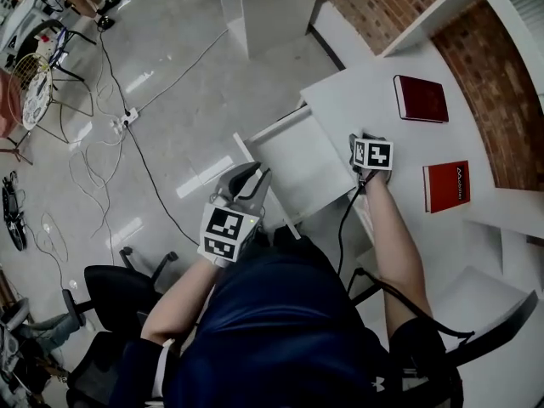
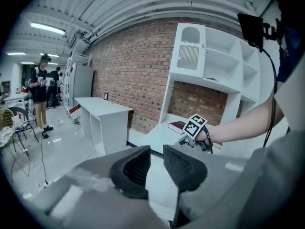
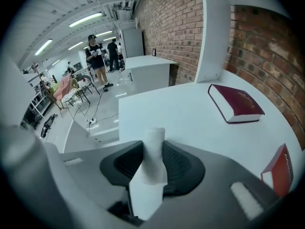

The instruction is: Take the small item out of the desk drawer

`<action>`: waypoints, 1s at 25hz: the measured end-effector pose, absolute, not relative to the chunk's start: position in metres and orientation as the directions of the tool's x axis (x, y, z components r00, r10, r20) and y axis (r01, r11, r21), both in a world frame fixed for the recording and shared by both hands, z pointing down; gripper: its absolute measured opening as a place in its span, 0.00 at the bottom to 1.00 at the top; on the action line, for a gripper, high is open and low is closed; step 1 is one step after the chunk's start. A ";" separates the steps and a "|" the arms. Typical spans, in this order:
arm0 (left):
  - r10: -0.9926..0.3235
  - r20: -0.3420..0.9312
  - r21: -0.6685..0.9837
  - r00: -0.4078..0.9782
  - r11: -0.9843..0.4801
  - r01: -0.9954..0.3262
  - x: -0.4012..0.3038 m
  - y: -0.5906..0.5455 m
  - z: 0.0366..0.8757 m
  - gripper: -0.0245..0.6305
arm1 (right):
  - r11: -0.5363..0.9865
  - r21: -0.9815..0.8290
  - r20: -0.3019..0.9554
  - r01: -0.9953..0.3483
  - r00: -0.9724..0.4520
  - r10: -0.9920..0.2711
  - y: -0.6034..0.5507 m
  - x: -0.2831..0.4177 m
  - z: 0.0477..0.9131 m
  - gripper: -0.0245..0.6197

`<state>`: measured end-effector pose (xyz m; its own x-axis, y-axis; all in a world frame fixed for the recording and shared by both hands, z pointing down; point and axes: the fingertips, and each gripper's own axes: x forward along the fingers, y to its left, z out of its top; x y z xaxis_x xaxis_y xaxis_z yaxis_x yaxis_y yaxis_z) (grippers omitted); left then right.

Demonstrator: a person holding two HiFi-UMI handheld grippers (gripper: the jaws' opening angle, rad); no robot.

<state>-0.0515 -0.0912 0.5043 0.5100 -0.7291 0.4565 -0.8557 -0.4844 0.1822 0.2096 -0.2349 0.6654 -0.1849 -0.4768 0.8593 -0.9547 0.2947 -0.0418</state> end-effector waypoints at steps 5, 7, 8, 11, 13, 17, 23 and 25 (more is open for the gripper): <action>-0.774 0.449 0.157 0.447 -0.424 -0.892 -0.076 -0.093 0.495 0.18 | 0.254 -0.081 0.871 -0.964 -0.193 -0.451 -0.242 0.211 0.678 0.25; -0.778 0.450 0.155 0.438 -0.415 -0.897 -0.081 -0.094 0.495 0.18 | 0.242 -0.088 0.861 -0.966 -0.196 -0.469 -0.246 0.210 0.676 0.28; -0.779 0.450 0.155 0.436 -0.413 -0.898 -0.083 -0.095 0.495 0.18 | 0.239 -0.088 0.853 -0.967 -0.197 -0.483 -0.248 0.209 0.673 0.30; -0.777 0.452 0.156 0.438 -0.414 -0.897 -0.083 -0.096 0.499 0.18 | 0.232 -0.093 0.825 -0.968 -0.206 -0.526 -0.253 0.210 0.661 0.32; -0.774 0.450 0.159 0.445 -0.421 -0.893 -0.079 -0.099 0.500 0.18 | 0.227 -0.109 0.801 -0.968 -0.220 -0.556 -0.256 0.212 0.651 0.32; -0.775 0.431 0.134 0.462 -0.451 -0.882 -0.071 -0.112 0.491 0.18 | 0.205 -0.130 0.728 -0.970 -0.234 -0.645 -0.262 0.222 0.615 0.32; -0.817 0.372 0.049 0.440 -0.456 -0.889 -0.081 -0.140 0.460 0.18 | 0.202 -0.076 0.550 -0.976 -0.210 -0.808 -0.264 0.227 0.529 0.28; -0.828 0.353 0.046 0.435 -0.449 -0.892 -0.085 -0.148 0.450 0.18 | 0.216 -0.064 0.498 -0.974 -0.219 -0.839 -0.262 0.225 0.503 0.28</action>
